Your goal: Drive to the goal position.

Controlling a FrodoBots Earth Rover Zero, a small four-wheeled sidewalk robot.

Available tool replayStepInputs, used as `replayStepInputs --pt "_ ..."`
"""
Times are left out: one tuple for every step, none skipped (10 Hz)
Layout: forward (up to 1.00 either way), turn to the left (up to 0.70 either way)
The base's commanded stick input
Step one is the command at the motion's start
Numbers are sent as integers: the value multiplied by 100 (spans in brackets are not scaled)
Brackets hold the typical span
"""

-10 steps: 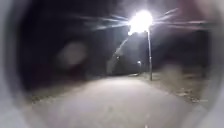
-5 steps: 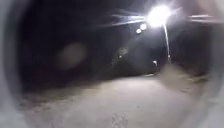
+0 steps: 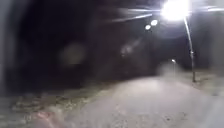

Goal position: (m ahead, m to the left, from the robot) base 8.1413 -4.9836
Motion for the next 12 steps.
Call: replayStepInputs --pt "100 2" --pt "100 -3" --pt "100 -11" --pt "100 -18" --pt "100 -31" --pt "98 -40" --pt "95 -39" --pt "92 -39" --pt "89 -38" --pt "85 -38" --pt "82 -37" --pt "79 -37"
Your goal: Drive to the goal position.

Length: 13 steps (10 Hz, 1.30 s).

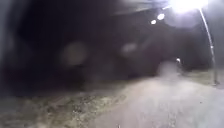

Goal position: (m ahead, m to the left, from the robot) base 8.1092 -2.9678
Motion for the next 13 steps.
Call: replayStepInputs --pt "75 -36" --pt "72 -36" --pt "72 -36" --pt "72 -36" --pt "75 -31" --pt "82 -16" --pt "89 -2" --pt "90 0" --pt "89 -5" --pt "89 -10" --pt "88 -16" --pt "87 -22" --pt "87 -27"
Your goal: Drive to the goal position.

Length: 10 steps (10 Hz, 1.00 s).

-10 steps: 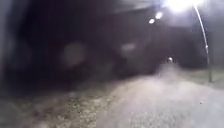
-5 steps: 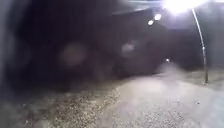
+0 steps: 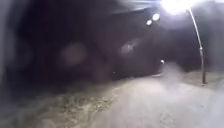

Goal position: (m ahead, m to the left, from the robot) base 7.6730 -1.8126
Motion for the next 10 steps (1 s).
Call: replayStepInputs --pt "86 -33" --pt "86 -34" --pt "86 -34" --pt "85 -34" --pt "85 -34" --pt "85 -34" --pt "86 -34" --pt "86 -34" --pt "86 -34" --pt "86 -34"
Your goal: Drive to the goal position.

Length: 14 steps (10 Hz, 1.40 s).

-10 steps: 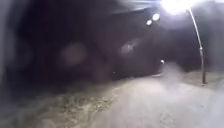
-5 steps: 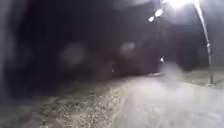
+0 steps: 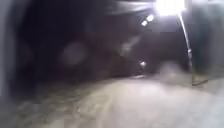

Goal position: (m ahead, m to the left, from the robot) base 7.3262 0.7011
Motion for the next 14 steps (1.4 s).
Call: replayStepInputs --pt "85 -34" --pt "85 -34" --pt "85 -34" --pt "86 -34" --pt "86 -34" --pt "88 -30" --pt "92 -21" --pt "95 -11" --pt "99 -2" --pt "100 1" --pt "100 3" --pt "100 2" --pt "100 3" --pt "100 4"
